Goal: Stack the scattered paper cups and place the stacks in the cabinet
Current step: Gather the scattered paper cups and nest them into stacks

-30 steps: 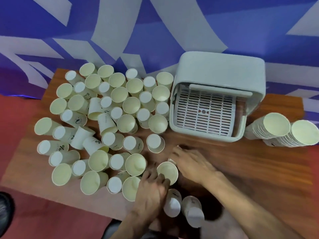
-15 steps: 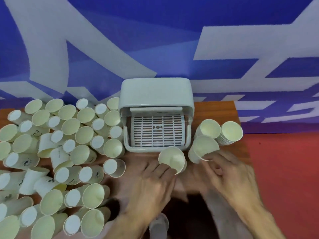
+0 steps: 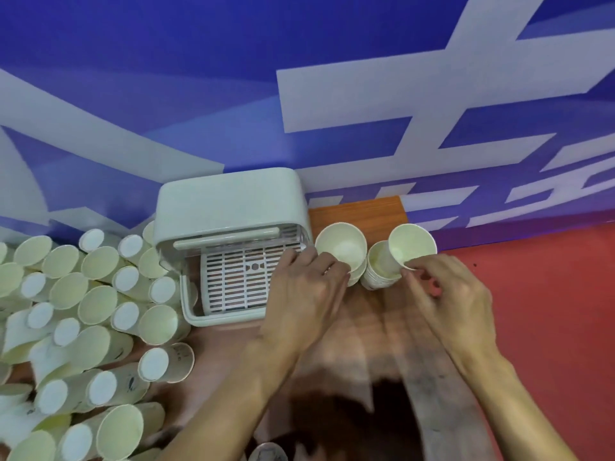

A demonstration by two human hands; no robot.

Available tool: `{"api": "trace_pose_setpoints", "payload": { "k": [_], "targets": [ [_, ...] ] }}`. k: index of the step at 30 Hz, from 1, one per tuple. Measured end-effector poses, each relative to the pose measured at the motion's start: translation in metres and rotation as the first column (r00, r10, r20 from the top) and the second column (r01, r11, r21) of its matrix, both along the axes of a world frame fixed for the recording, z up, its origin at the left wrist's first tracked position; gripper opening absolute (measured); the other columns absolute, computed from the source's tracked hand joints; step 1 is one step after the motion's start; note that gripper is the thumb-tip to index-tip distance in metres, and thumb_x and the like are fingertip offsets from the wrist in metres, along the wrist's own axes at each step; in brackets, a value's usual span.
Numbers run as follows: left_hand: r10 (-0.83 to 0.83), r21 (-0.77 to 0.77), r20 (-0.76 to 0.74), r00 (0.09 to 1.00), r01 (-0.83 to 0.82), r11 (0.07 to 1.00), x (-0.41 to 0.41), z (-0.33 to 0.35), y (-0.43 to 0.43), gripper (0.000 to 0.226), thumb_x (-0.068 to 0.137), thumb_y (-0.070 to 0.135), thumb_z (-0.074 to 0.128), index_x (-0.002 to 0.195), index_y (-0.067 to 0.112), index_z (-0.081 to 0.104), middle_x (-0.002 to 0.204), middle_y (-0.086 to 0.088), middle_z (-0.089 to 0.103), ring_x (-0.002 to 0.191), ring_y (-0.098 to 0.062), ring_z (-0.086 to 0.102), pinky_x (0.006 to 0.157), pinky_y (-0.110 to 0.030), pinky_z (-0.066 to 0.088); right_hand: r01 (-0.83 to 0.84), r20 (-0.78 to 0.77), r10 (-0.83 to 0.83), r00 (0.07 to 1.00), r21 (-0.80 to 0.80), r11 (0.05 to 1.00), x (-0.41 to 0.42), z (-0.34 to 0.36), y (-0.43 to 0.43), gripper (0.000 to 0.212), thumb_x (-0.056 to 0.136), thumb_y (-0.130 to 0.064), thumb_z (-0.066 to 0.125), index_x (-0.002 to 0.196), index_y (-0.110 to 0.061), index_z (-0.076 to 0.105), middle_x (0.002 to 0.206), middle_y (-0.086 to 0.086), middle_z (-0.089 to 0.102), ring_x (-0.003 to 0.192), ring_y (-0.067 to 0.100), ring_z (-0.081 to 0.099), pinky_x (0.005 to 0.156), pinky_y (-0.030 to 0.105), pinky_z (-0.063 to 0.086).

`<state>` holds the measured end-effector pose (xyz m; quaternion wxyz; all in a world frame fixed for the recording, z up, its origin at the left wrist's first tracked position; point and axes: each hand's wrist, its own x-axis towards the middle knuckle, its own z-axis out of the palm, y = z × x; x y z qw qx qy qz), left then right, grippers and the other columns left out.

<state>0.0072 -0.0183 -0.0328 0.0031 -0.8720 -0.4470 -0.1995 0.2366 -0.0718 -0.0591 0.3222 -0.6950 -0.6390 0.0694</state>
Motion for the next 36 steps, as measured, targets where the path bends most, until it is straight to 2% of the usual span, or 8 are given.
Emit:
{"api": "trace_pose_setpoints", "payload": {
  "k": [5,10,14,19,23,26,31,36],
  "targets": [
    [-0.053,-0.007,-0.124,0.991,0.053,0.999,0.009,-0.021,0.012,0.011,0.088,0.022,0.061,0.078,0.021,0.065,0.073,0.002,0.061,0.072,-0.025,0.052,0.068,-0.037,0.030,-0.020,0.027,0.023,0.999,-0.093,0.995,0.005,-0.026,0.010,0.017,0.088,-0.022,0.076,0.104,-0.020,0.073,0.098,-0.006,0.070,0.090,0.021,0.067,0.069,0.038,0.057],
    [-0.059,-0.064,-0.166,0.984,0.049,0.997,0.019,-0.043,0.020,0.016,0.090,0.030,0.054,0.089,0.024,0.069,0.078,0.004,0.067,0.077,-0.023,0.058,0.072,-0.037,0.036,-0.049,0.045,0.054,0.998,-0.119,0.992,0.009,-0.037,0.014,0.014,0.088,-0.024,0.076,0.102,-0.024,0.076,0.106,-0.010,0.071,0.098,0.017,0.069,0.069,0.033,0.056],
    [-0.114,-0.085,-0.196,0.974,0.099,0.991,0.025,-0.058,0.027,0.011,0.077,0.019,0.078,0.075,0.022,0.067,0.067,0.003,0.062,0.069,-0.022,0.055,0.067,-0.034,0.028,-0.101,0.003,0.102,0.995,-0.142,0.985,0.013,-0.046,0.019,0.007,0.091,-0.024,0.072,0.096,-0.022,0.076,0.102,-0.010,0.072,0.094,0.019,0.066,0.074,0.038,0.057],
    [-0.168,-0.107,-0.150,0.974,0.154,0.982,0.024,-0.076,0.030,0.012,0.077,0.015,0.081,0.078,0.016,0.068,0.068,-0.001,0.063,0.070,-0.025,0.056,0.066,-0.034,0.028,-0.096,0.012,0.100,0.995,-0.175,0.980,0.011,-0.047,0.020,0.005,0.093,-0.027,0.070,0.095,-0.024,0.074,0.100,-0.011,0.071,0.093,0.018,0.065,0.069,0.037,0.055],
    [-0.169,-0.070,-0.160,0.973,0.160,0.985,0.024,-0.063,0.022,0.012,0.089,0.024,0.065,0.097,0.016,0.070,0.084,-0.003,0.066,0.077,-0.026,0.059,0.072,-0.036,0.036,-0.089,0.116,0.106,0.988,-0.148,0.985,0.011,-0.038,0.014,0.015,0.100,-0.030,0.061,0.102,-0.022,0.073,0.105,-0.007,0.072,0.095,0.022,0.065,0.067,0.036,0.050],
    [-0.172,-0.075,-0.137,0.976,0.163,0.984,0.000,-0.042,0.004,0.021,0.095,0.027,0.054,0.107,0.015,0.066,0.091,-0.004,0.065,0.082,-0.027,0.058,0.076,-0.040,0.039,-0.104,0.146,0.099,0.984,0.022,0.994,-0.005,-0.025,-0.001,0.018,0.101,-0.025,0.060,0.102,-0.015,0.075,0.106,-0.002,0.074,0.090,0.023,0.063,0.071,0.034,0.049],
    [-0.070,-0.121,-0.217,0.974,0.044,0.992,-0.093,-0.018,-0.038,0.019,0.089,0.023,0.063,0.106,0.015,0.067,0.094,-0.002,0.066,0.082,-0.026,0.058,0.074,-0.038,0.037,-0.335,0.006,0.336,0.942,0.089,0.938,-0.088,-0.024,-0.020,0.013,0.096,-0.016,0.066,0.098,-0.011,0.078,0.104,-0.002,0.074,0.095,0.019,0.067,0.089,0.036,0.053],
    [0.191,-0.174,-0.302,0.934,-0.251,0.952,-0.215,-0.014,-0.100,0.012,0.092,0.027,0.061,0.094,0.016,0.064,0.088,-0.002,0.064,0.079,-0.027,0.058,0.065,-0.039,0.042,-0.652,-0.055,0.650,0.758,-0.057,0.756,-0.192,-0.050,-0.033,0.019,0.095,-0.015,0.065,0.111,-0.018,0.074,0.115,-0.010,0.068,0.100,0.016,0.065,0.087,0.035,0.056]
  ]
}}
